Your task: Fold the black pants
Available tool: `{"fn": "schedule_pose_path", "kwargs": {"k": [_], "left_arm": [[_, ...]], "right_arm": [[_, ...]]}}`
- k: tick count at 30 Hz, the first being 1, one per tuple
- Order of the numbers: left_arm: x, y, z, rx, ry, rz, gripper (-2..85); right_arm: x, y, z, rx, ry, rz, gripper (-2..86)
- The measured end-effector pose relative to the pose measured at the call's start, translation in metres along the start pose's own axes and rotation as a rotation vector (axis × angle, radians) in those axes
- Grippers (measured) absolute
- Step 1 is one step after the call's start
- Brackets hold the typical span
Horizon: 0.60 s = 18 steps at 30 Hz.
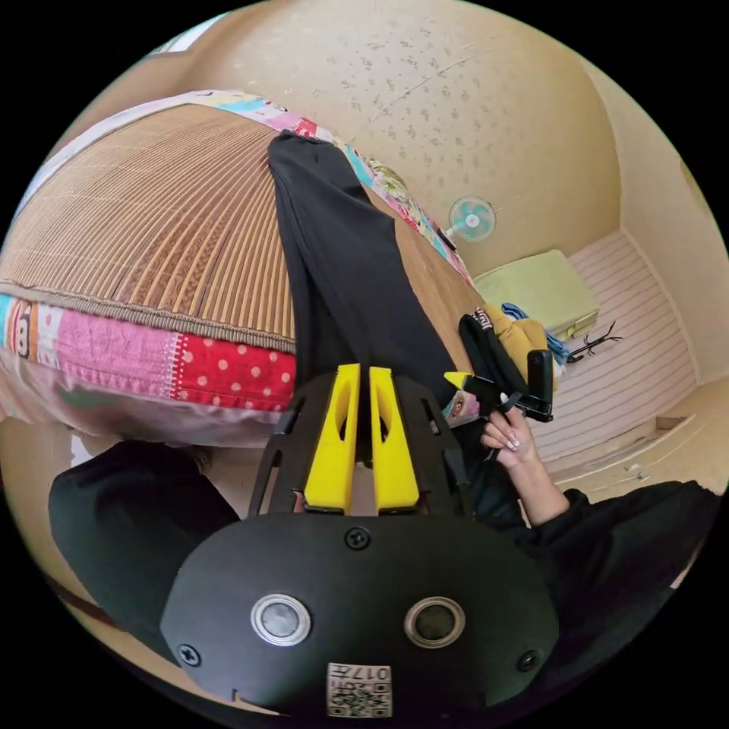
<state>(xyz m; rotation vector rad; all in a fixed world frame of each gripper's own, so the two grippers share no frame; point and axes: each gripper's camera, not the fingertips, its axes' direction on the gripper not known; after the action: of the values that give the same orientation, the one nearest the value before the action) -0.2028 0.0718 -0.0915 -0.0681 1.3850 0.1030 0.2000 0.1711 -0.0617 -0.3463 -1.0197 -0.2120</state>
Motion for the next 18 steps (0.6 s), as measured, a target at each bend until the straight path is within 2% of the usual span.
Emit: {"fn": "schedule_pose_path", "kwargs": {"k": [3, 6, 10, 14, 18], "left_arm": [[-0.005, 0.009, -0.008, -0.046, -0.074, -0.026, 3.7], [-0.025, 0.020, -0.009, -0.035, -0.133, -0.107, 5.5], [-0.046, 0.009, -0.038, 0.114, -0.004, -0.104, 9.6], [-0.067, -0.031, -0.012, 0.035, 0.063, -0.055, 13.5], [-0.074, -0.041, 0.007, -0.011, 0.054, -0.046, 12.8]], "right_arm": [[-0.017, 0.007, -0.002, -0.023, -0.016, -0.050, 3.5], [-0.004, 0.007, 0.016, -0.133, 0.100, -0.039, 5.7], [0.037, -0.009, -0.025, -0.006, -0.104, 0.000, 8.9], [0.094, -0.049, -0.036, 0.005, -0.218, 0.054, 13.1], [0.121, -0.067, -0.025, -0.001, -0.301, 0.056, 14.1]]}}
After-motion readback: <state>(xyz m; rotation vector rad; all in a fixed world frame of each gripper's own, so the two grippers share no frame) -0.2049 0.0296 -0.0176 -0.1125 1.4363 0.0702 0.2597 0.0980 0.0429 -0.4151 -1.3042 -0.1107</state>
